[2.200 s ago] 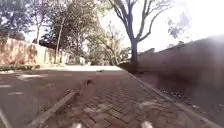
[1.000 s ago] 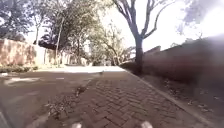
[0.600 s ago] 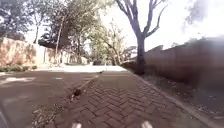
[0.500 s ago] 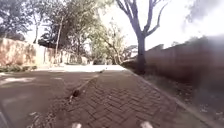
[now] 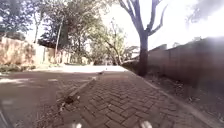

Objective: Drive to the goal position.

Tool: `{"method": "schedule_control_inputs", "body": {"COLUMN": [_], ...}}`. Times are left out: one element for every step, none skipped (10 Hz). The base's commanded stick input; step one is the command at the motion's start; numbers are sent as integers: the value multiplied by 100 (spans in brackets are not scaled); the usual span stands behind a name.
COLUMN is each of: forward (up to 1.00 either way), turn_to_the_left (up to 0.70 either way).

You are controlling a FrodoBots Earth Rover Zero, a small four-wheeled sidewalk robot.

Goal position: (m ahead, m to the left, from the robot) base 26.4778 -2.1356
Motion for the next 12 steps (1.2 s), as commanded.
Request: {"method": "schedule_control_inputs", "body": {"forward": [70,70,70,70,70,70,70,70,70,70,70,70], "turn_to_the_left": [0,0,0,0,0,0,0,0,0,0,0,0]}}
